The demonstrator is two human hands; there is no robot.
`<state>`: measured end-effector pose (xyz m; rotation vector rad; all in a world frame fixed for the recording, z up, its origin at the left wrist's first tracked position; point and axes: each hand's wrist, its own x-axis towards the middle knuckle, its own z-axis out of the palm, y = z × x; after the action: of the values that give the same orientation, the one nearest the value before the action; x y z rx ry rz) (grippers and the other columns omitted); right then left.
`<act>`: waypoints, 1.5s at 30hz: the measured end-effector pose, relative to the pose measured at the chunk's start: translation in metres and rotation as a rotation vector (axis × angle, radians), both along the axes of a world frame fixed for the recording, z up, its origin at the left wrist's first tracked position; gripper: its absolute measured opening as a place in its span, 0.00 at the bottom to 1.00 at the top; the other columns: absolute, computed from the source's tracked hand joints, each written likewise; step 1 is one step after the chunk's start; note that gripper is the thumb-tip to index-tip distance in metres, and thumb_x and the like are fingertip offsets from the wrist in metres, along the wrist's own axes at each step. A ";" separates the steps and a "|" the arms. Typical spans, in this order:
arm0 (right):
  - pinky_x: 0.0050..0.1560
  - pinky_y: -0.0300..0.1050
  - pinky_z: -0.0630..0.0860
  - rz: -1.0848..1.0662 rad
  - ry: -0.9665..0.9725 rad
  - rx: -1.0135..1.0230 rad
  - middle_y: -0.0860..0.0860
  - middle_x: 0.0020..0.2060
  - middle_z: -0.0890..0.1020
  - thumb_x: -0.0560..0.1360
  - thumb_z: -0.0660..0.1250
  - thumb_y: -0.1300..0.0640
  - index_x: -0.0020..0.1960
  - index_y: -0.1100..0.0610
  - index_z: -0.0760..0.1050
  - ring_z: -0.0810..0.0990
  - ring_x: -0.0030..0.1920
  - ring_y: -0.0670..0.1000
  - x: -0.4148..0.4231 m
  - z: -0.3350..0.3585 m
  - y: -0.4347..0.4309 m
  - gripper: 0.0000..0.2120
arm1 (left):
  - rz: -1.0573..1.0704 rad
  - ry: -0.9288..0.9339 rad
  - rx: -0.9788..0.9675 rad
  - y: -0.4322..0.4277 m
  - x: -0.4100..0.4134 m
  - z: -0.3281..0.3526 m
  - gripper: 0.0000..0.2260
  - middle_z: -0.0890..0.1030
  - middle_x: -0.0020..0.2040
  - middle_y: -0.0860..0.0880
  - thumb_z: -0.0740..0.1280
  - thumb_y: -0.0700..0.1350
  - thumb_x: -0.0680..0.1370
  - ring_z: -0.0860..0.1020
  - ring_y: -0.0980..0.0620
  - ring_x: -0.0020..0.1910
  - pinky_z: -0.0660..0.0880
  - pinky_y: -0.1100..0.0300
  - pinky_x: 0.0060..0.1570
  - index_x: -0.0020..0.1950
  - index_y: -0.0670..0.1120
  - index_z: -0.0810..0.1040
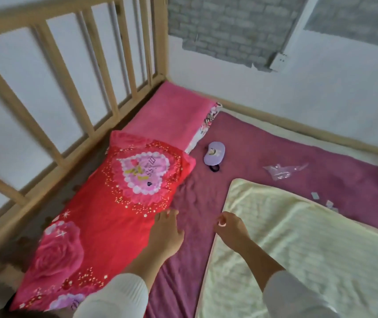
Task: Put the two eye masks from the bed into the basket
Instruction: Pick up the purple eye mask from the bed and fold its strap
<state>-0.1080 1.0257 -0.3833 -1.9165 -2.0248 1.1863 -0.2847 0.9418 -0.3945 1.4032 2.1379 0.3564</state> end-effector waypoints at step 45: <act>0.28 0.44 0.67 0.068 -0.028 0.220 0.49 0.31 0.76 0.77 0.56 0.55 0.45 0.55 0.74 0.75 0.34 0.55 -0.082 -0.149 0.330 0.09 | -0.107 0.083 -0.076 0.308 -0.098 -0.205 0.39 0.55 0.77 0.42 0.65 0.53 0.73 0.53 0.41 0.76 0.53 0.44 0.75 0.77 0.50 0.46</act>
<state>-0.1904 1.3556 -0.5322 -1.7829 -2.1492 0.9096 -0.3830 1.2495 -0.6000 1.5049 2.1080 0.1765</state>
